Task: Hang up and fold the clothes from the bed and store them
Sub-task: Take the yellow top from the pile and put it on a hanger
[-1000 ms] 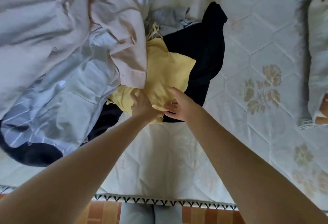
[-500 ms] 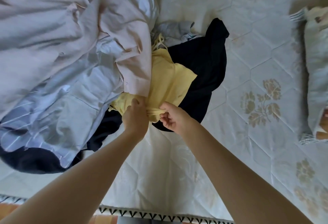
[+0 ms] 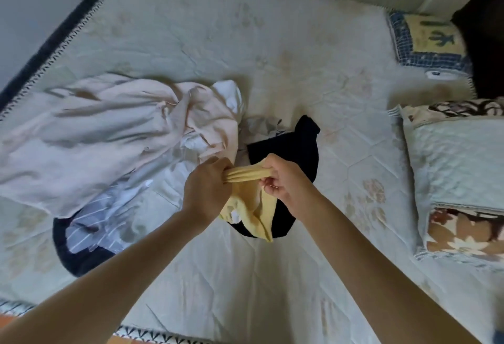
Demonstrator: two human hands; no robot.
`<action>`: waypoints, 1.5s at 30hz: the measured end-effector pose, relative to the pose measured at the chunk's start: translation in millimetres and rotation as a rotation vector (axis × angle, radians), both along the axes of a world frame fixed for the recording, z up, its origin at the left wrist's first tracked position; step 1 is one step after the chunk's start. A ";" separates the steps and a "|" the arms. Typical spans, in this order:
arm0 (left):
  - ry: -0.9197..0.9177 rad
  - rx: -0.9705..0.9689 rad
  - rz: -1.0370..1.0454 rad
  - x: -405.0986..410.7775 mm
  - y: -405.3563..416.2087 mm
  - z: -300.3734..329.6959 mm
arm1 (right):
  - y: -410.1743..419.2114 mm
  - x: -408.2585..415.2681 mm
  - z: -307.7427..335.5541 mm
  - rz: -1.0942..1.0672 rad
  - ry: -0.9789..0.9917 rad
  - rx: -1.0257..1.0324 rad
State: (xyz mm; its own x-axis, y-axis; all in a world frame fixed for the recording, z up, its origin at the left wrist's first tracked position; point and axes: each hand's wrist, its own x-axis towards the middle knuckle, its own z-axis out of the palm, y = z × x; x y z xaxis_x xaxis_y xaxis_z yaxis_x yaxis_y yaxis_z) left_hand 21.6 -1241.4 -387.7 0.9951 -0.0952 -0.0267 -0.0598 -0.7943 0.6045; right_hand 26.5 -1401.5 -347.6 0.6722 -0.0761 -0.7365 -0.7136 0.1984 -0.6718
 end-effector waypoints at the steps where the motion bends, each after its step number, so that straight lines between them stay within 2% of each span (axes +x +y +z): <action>1: -0.021 -0.016 -0.005 -2.4 1.0 20.5 | -0.8 -3.8 19.2 -0.005 -0.025 0.010; 6: -0.141 -0.062 -0.066 -23.3 12.0 127.5 | -6.9 -36.8 115.2 0.030 -0.192 0.052; 11: -0.204 0.151 -0.158 -53.3 21.4 228.5 | -8.9 -73.6 205.5 0.151 -0.369 -0.012; 13: -0.250 0.211 -0.176 -66.4 25.9 257.4 | -10.6 -86.1 233.2 0.208 -0.450 -0.040; 18: -0.380 0.222 -0.146 -94.5 33.2 309.3 | -8.3 -101.5 285.6 0.294 -0.596 -0.056; 24: -0.459 0.237 -0.003 -129.8 47.9 340.8 | 11.8 -112.3 316.3 0.421 -0.709 -0.046; 31: -0.451 0.287 0.179 -183.6 98.1 359.7 | 68.0 -128.8 343.9 0.571 -0.746 0.051; 45: -0.430 0.431 0.606 -316.4 248.1 406.6 | 260.9 -196.2 376.8 0.815 -0.771 0.308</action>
State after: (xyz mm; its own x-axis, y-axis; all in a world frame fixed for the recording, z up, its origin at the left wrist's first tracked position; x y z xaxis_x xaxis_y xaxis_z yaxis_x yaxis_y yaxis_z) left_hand -294.9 -993.3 19.0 0.8027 0.3878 0.4532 0.2944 -0.9184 0.2644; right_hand -169.7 -1140.6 29.2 0.7178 0.6958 -0.0233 -0.1282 0.0992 -0.9868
